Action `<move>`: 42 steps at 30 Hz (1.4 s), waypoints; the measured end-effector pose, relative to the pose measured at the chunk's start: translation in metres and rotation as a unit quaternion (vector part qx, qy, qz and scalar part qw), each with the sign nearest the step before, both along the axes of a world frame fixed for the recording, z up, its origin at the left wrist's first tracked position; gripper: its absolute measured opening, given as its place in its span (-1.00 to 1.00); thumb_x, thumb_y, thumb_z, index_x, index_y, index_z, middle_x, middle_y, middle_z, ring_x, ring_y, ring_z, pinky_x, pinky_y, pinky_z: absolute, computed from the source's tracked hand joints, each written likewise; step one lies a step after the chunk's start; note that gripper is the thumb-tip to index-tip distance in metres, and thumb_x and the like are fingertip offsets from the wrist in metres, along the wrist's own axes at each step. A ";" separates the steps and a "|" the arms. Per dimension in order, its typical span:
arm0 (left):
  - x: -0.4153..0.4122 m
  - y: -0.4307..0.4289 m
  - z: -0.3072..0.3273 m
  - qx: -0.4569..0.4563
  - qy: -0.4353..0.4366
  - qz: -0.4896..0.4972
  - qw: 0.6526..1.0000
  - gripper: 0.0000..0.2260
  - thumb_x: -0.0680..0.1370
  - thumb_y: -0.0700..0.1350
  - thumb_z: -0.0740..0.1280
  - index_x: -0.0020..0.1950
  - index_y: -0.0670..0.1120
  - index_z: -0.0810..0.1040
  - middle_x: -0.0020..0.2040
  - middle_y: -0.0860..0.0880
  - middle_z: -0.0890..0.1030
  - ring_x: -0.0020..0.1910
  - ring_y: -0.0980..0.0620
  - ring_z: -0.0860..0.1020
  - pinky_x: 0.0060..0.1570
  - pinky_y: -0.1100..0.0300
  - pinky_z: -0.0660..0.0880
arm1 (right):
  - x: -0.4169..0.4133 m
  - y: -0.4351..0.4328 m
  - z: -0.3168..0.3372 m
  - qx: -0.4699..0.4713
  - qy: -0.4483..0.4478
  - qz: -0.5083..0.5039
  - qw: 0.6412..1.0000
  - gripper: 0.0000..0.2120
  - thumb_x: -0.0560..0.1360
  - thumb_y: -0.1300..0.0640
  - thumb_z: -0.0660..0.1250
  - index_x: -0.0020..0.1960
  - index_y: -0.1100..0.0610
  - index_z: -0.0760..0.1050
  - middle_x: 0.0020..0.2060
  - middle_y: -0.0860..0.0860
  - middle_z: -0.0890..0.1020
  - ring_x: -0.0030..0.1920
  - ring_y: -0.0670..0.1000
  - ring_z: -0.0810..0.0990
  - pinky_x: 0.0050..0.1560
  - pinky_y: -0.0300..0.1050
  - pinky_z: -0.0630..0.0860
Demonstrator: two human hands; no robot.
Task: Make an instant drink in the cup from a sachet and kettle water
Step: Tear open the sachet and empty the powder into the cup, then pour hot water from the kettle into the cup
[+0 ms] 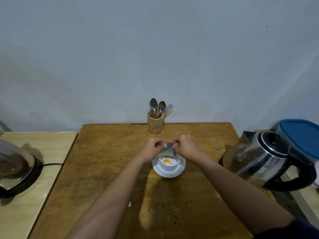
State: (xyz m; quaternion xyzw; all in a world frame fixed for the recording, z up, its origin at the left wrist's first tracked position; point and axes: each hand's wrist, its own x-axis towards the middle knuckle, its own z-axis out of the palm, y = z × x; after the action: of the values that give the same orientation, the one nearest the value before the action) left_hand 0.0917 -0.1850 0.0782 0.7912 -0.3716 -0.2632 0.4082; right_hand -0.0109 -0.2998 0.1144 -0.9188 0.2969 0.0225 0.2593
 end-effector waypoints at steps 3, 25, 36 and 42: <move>0.001 0.011 0.003 -0.023 0.037 0.030 0.999 -0.88 0.53 -0.16 0.28 0.01 -0.11 0.57 -0.16 -0.03 0.56 -0.22 0.06 0.48 -0.20 0.17 0.45 | 0.007 0.005 0.003 0.050 -0.052 -0.018 0.997 -0.89 0.46 0.23 0.31 -0.21 0.07 0.53 -0.31 0.01 0.54 -0.28 -0.01 0.48 -0.24 -0.10 0.47; -0.052 0.179 -0.101 0.086 0.052 0.287 0.953 -0.83 0.38 -0.25 0.40 -0.13 -0.02 0.49 -0.06 -0.16 0.58 -0.09 -0.11 0.57 -0.04 0.00 0.52 | 0.019 0.149 -0.127 0.172 0.014 0.138 0.975 -0.79 0.31 0.29 0.37 -0.12 0.11 0.42 -0.24 0.18 0.60 -0.18 0.16 0.54 -0.18 -0.10 0.42; -0.078 0.184 -0.096 0.153 -0.075 0.252 0.953 -0.71 0.41 -0.16 0.27 0.12 -0.16 0.50 0.10 -0.11 0.43 0.13 -0.09 0.39 0.11 0.15 0.36 | 0.001 0.137 -0.103 0.131 0.011 0.228 0.965 -0.68 0.44 0.17 0.32 0.17 0.13 0.36 0.18 0.06 0.39 0.17 0.07 0.45 0.11 -0.03 0.44; -0.064 0.148 -0.073 0.210 -0.120 0.248 0.938 -0.72 0.46 -0.22 0.26 0.16 -0.20 0.44 0.21 -0.19 0.40 0.19 -0.20 0.38 0.18 0.02 0.37 | -0.015 0.099 -0.033 0.131 -0.083 0.179 0.971 -0.78 0.51 0.14 0.25 0.16 0.08 0.39 -0.04 -0.04 0.51 -0.15 -0.05 0.48 -0.13 -0.15 0.45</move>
State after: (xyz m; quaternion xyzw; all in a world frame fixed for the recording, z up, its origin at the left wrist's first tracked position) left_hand 0.0275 -0.0366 0.0053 0.9517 -0.1460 -0.1284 0.2376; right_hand -0.0260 -0.2006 0.0811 -0.9137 0.0991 0.0306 0.3930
